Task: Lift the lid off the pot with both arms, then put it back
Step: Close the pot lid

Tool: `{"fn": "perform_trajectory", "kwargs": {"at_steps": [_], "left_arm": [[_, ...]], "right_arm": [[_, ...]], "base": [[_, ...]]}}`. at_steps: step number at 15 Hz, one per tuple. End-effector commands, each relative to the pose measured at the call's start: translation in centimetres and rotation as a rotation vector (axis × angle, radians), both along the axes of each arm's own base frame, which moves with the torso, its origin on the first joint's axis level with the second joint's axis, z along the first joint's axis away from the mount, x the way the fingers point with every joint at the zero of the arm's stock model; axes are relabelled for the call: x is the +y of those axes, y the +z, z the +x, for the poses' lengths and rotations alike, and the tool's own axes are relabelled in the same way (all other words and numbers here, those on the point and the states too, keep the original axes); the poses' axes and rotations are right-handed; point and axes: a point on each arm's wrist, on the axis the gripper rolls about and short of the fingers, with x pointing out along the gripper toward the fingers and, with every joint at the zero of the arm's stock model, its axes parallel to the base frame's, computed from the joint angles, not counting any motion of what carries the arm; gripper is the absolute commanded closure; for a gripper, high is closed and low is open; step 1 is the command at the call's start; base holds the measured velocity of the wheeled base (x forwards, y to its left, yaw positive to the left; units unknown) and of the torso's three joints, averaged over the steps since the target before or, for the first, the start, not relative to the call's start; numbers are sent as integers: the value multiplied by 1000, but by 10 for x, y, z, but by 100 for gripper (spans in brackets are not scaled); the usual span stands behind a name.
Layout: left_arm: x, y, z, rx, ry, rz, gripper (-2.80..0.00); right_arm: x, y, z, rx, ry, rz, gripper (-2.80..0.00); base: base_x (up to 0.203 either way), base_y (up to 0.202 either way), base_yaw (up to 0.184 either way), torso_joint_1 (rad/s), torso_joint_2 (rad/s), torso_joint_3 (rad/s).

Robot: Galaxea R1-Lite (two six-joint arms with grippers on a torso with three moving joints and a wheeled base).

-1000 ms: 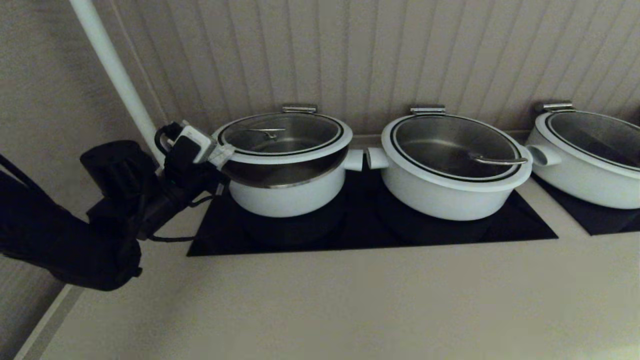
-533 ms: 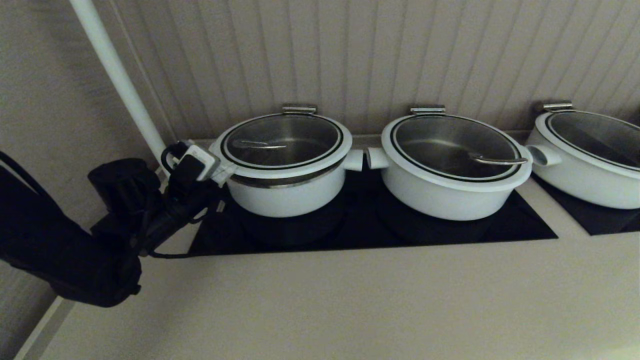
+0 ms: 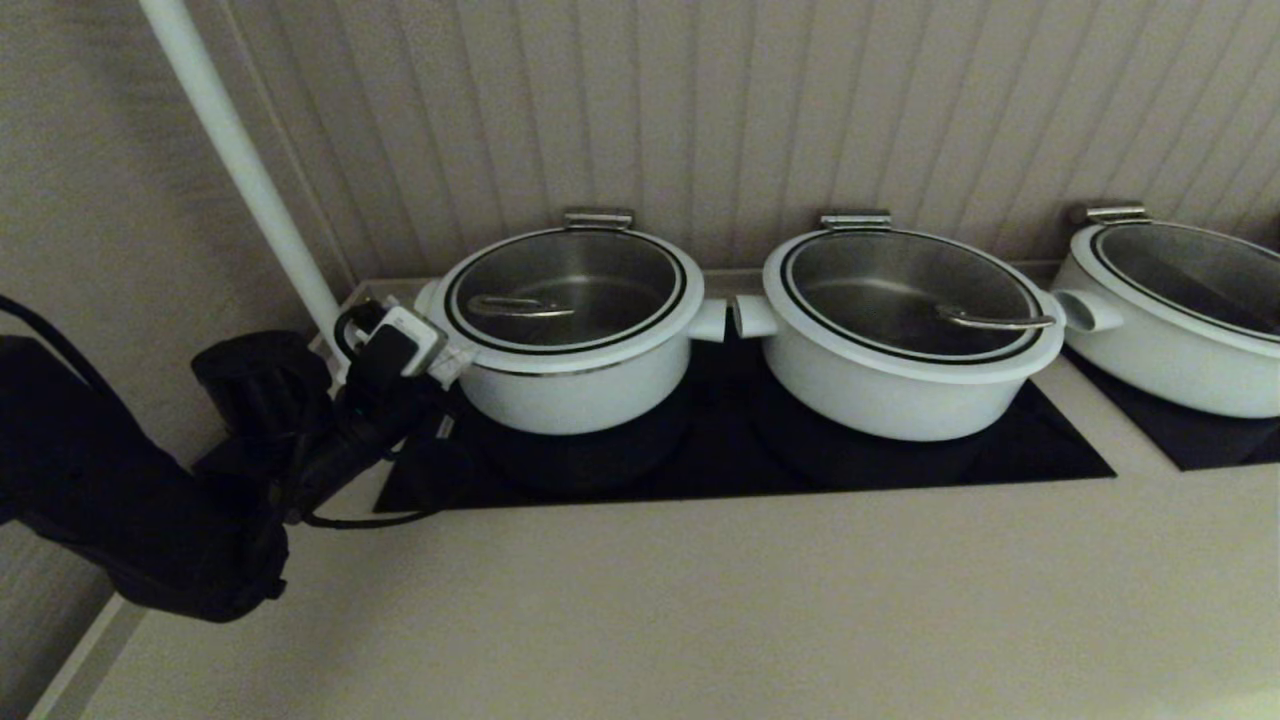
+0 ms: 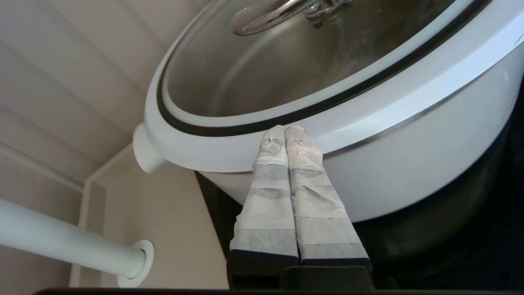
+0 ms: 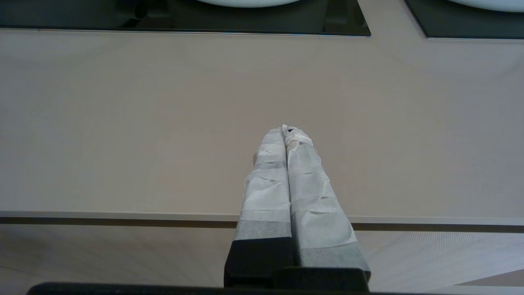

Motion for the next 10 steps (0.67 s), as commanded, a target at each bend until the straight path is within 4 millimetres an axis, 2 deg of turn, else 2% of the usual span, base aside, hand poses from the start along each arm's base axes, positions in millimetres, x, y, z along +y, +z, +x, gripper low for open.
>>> {"fn": "perform_trajectory", "kwargs": {"at_steps": [1, 10], "left_arm": [[0, -3, 1, 1, -1, 2, 0], [1, -19, -4, 68, -1, 14, 0]], "right_arm": [[0, 0, 0, 0, 1, 0, 0], [0, 0, 0, 0, 1, 0, 0]], "base": [[0, 0, 0, 0, 0, 0], [0, 0, 0, 0, 0, 0]]}}
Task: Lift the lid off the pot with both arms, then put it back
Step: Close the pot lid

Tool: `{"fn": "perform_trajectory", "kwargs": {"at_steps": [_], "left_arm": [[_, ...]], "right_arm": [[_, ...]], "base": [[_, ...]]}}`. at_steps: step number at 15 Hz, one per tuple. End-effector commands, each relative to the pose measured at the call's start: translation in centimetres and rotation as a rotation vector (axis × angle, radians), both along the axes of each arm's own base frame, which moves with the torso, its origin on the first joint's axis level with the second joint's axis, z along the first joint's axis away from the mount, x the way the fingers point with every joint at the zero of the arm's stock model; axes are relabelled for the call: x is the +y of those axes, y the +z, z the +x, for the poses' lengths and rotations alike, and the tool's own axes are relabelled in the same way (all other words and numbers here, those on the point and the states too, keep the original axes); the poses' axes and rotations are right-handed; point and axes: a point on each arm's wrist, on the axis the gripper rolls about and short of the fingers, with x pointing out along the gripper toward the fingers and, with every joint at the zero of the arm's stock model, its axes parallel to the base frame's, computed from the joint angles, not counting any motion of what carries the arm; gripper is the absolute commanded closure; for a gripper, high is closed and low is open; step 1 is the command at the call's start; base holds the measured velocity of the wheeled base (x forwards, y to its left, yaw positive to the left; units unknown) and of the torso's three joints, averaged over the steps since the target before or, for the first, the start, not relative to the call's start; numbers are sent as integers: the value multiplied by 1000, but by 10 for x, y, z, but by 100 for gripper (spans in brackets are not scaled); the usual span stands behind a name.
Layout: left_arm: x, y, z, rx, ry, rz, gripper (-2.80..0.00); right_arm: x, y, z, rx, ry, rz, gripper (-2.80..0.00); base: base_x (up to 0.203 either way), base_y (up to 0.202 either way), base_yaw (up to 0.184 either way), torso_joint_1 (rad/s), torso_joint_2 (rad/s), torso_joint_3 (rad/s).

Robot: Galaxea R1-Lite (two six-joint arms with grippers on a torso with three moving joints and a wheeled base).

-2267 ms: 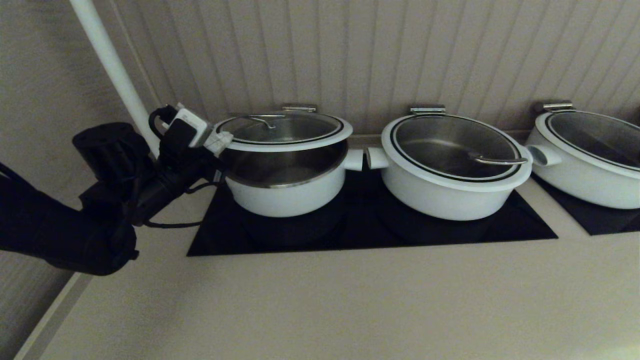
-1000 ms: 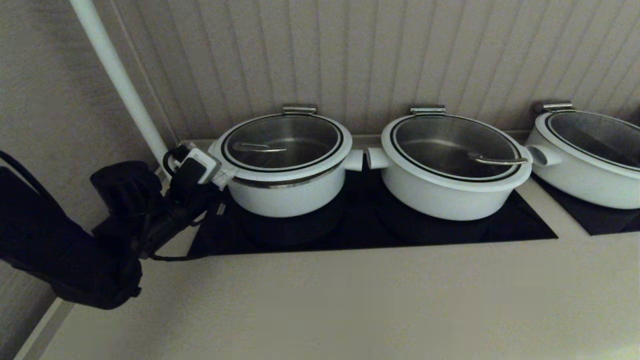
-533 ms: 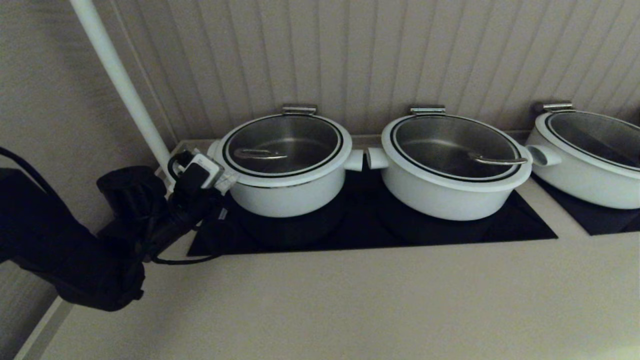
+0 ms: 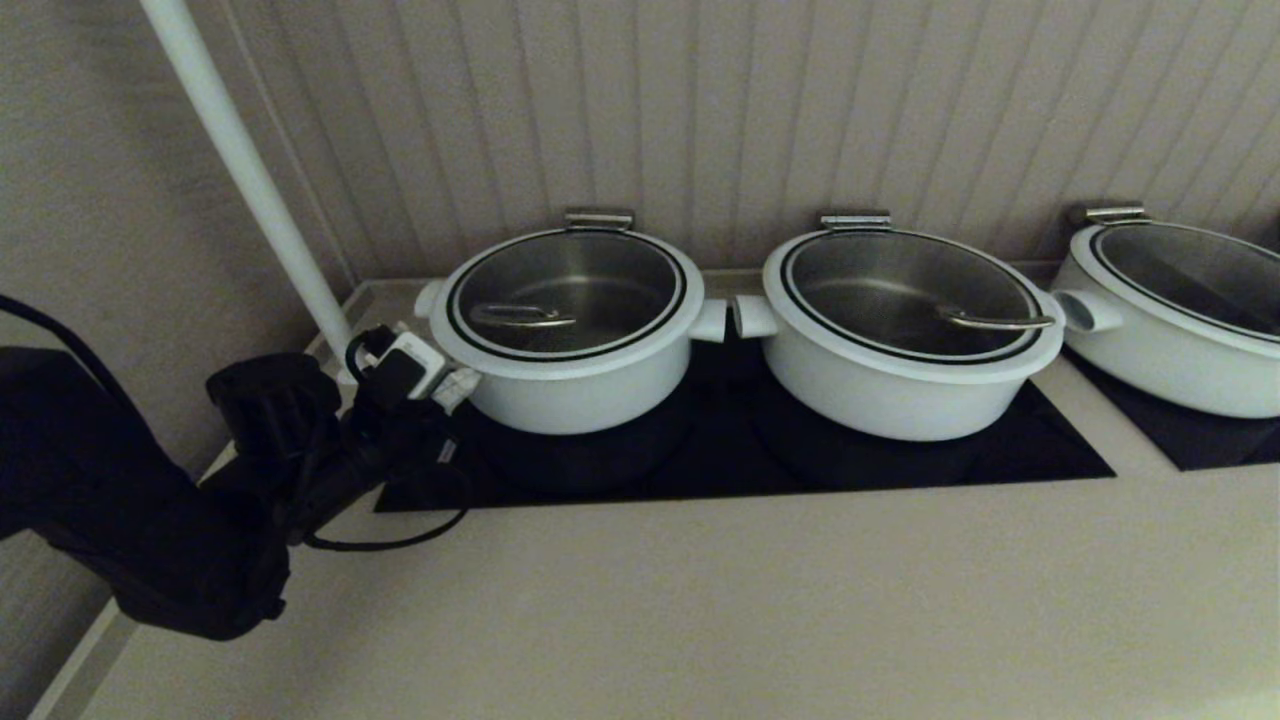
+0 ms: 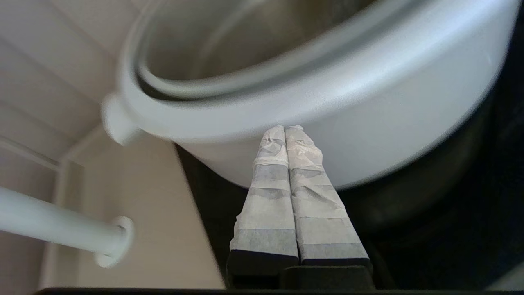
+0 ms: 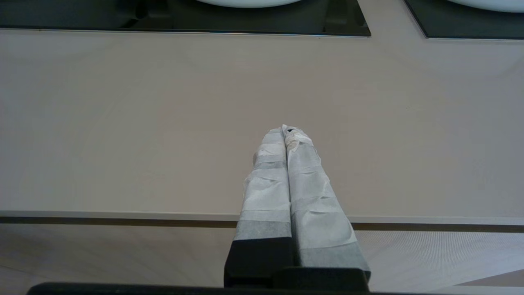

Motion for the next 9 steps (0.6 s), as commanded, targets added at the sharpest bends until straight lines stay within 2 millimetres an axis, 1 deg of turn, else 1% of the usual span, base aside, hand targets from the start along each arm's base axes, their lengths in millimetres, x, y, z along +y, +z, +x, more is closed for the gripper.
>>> {"fn": "perform_trajectory", "kwargs": {"at_steps": [1, 5, 9], "left_arm": [[0, -1, 0, -6, -1, 2, 0], [1, -1, -7, 8, -1, 4, 0], [3, 9, -16, -18, 2, 0, 0]], "right_arm": [[0, 0, 0, 1, 1, 0, 0], [0, 0, 0, 1, 1, -1, 0], [0, 0, 0, 1, 1, -2, 0]], "base": [[0, 0, 0, 0, 0, 0], [0, 0, 0, 0, 0, 0], [0, 0, 0, 0, 0, 0]]}}
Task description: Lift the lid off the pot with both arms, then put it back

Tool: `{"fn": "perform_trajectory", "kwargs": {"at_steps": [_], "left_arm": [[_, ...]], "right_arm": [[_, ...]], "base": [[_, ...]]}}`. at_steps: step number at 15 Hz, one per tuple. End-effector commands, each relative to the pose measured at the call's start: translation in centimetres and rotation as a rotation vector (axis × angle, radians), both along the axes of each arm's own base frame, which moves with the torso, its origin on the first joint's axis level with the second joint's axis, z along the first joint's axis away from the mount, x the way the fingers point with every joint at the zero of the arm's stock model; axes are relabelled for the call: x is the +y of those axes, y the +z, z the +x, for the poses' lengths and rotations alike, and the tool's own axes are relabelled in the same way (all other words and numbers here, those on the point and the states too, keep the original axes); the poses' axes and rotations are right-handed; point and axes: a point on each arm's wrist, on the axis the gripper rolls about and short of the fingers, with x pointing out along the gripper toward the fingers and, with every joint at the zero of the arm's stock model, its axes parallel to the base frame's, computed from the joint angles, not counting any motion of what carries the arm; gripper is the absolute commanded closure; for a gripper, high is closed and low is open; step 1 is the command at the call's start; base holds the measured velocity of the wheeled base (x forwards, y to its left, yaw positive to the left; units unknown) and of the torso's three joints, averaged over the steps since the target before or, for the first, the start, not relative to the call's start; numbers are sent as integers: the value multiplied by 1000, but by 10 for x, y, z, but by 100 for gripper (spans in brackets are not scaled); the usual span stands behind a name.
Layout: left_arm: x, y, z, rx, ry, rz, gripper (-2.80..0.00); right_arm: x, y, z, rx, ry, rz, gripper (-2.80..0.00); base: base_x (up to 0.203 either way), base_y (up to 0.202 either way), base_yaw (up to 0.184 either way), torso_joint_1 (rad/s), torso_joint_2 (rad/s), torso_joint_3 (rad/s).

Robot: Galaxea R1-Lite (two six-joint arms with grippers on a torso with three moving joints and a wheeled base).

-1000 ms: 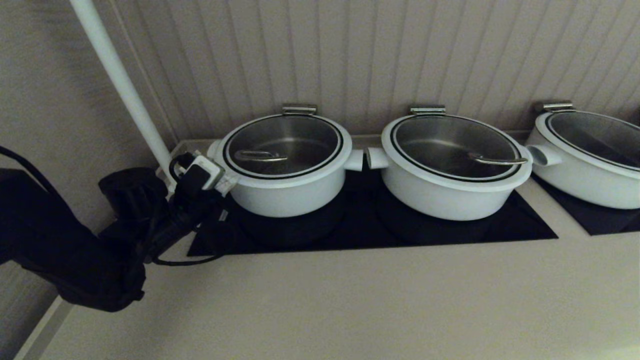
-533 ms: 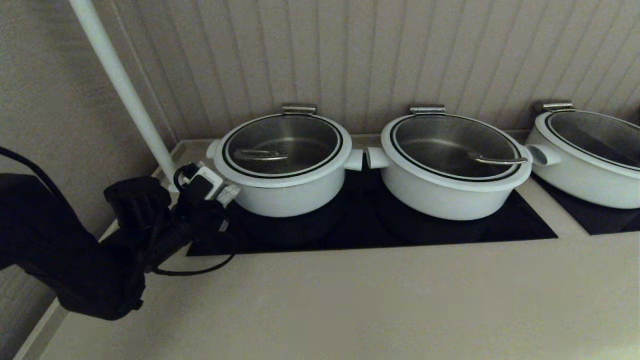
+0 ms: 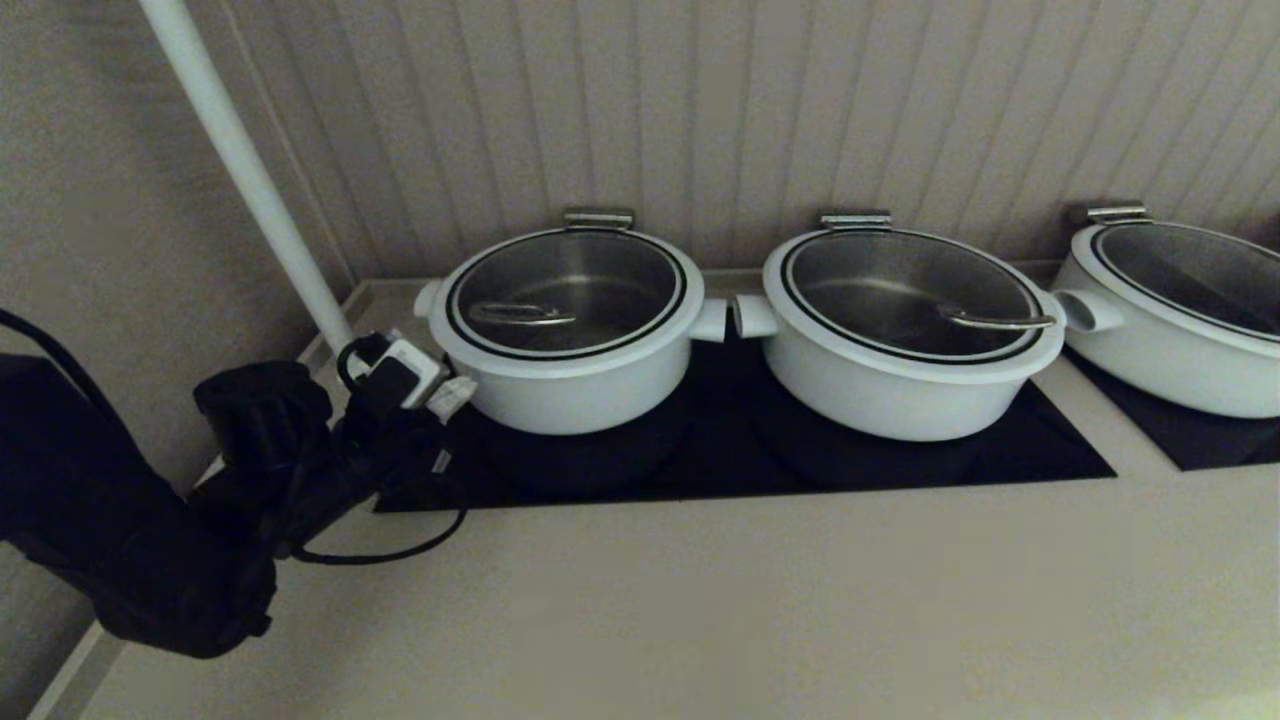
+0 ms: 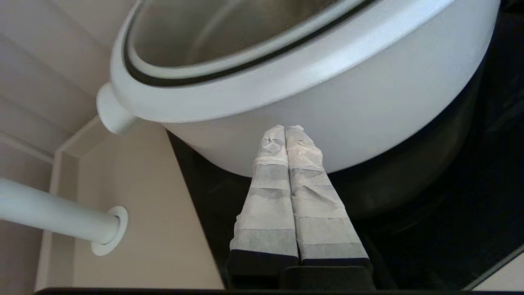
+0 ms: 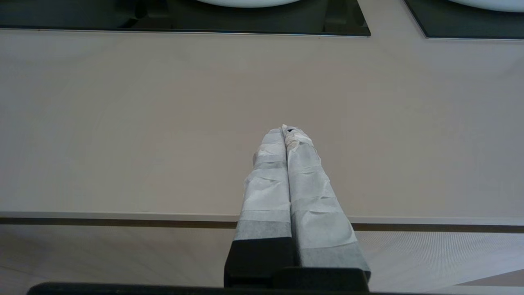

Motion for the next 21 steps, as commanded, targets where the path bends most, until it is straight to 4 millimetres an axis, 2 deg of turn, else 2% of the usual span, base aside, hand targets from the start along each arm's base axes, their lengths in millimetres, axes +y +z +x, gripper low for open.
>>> {"fn": "perform_trajectory", "kwargs": {"at_steps": [1, 13, 21], "left_arm": [[2, 10, -10, -26, -1, -2, 0], [14, 29, -78, -38, 24, -11, 0], [30, 35, -137, -65, 117, -18, 0]], "right_arm": [[0, 0, 0, 1, 1, -1, 0], [0, 0, 0, 0, 1, -1, 0], [0, 0, 0, 1, 1, -1, 0]], "base": [[0, 0, 0, 0, 0, 0], [0, 0, 0, 0, 0, 0], [0, 0, 0, 0, 0, 0]]}}
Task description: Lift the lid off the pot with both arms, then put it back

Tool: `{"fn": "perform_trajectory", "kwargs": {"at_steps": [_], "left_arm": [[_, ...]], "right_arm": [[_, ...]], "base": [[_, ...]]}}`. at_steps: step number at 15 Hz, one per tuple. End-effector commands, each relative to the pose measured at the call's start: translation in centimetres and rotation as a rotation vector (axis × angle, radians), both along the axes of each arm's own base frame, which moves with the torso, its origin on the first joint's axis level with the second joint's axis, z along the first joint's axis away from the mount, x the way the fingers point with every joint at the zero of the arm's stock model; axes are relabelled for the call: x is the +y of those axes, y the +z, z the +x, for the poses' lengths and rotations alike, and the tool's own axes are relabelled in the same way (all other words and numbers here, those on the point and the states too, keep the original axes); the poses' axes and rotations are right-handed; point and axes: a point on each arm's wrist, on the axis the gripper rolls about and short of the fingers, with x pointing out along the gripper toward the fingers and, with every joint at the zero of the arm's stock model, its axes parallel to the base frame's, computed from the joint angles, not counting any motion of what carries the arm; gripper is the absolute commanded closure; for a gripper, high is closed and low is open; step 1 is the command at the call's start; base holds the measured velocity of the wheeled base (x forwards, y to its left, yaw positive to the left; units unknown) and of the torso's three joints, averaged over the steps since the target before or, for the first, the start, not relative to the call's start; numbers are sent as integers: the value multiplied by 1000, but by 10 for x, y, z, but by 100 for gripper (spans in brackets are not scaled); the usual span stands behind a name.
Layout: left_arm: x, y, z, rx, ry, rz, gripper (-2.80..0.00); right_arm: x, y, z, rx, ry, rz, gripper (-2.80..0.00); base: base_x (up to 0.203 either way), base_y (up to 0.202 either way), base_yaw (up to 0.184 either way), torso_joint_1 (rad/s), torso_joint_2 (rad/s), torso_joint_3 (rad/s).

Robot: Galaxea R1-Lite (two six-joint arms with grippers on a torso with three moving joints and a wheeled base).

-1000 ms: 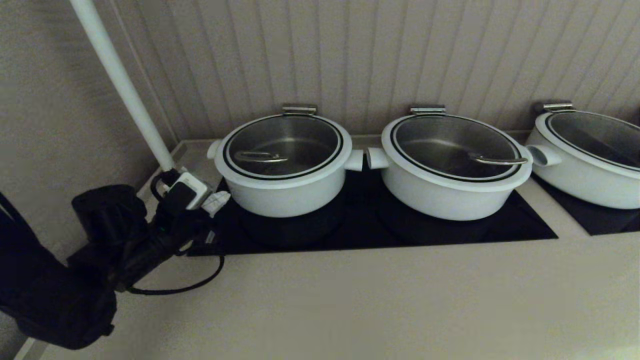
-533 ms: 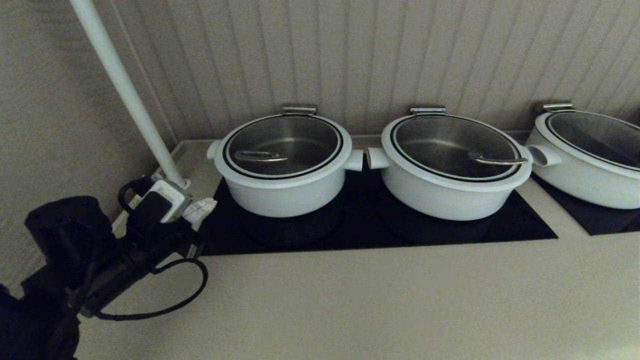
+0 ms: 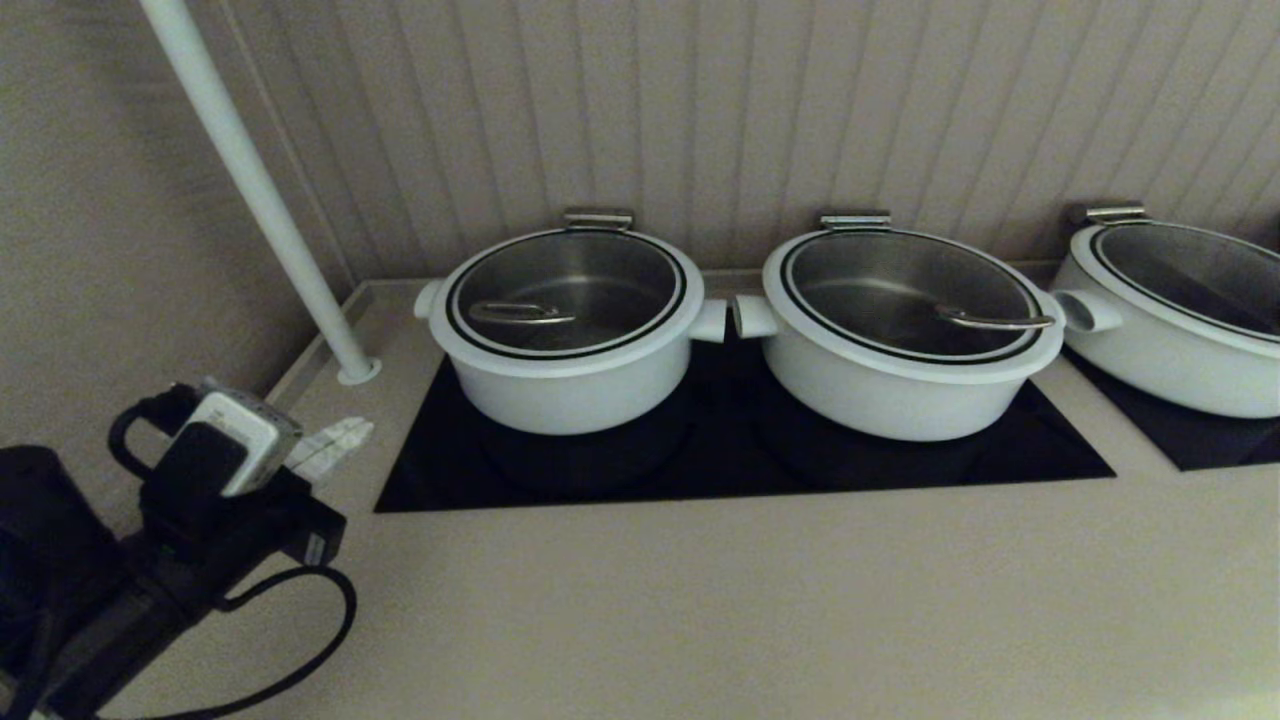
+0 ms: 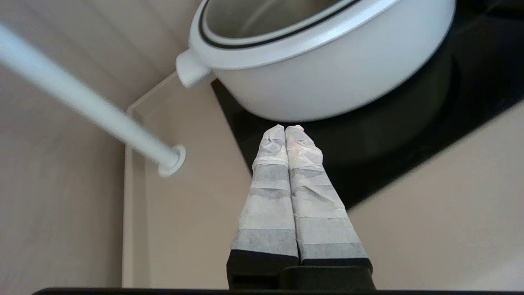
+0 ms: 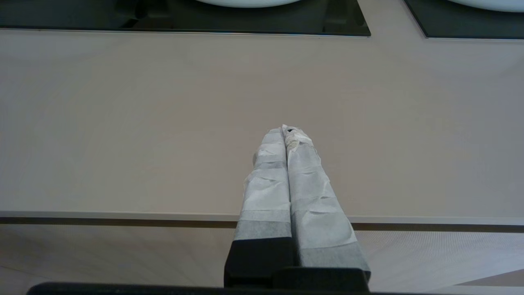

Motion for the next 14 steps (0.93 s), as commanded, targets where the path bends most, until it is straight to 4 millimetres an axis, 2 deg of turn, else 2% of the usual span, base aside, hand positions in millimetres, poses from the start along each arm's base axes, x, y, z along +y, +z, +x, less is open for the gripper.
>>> {"fn": "perform_trajectory", "kwargs": {"at_steps": [1, 4, 10, 14], "left_arm": [[7, 3, -24, -32, 22, -2, 0], [16, 4, -37, -54, 68, -3, 0], [18, 7, -57, -72, 69, -31, 0], [21, 6, -92, 4, 81, -188, 0]], "right_arm": [[0, 0, 0, 1, 1, -2, 0], [0, 0, 0, 1, 1, 0, 0], [0, 0, 0, 1, 1, 0, 0], [0, 0, 0, 1, 1, 0, 0]], "base": [[0, 0, 0, 0, 0, 0], [0, 0, 0, 0, 0, 0], [0, 0, 0, 0, 0, 0], [0, 0, 0, 0, 0, 0]]}}
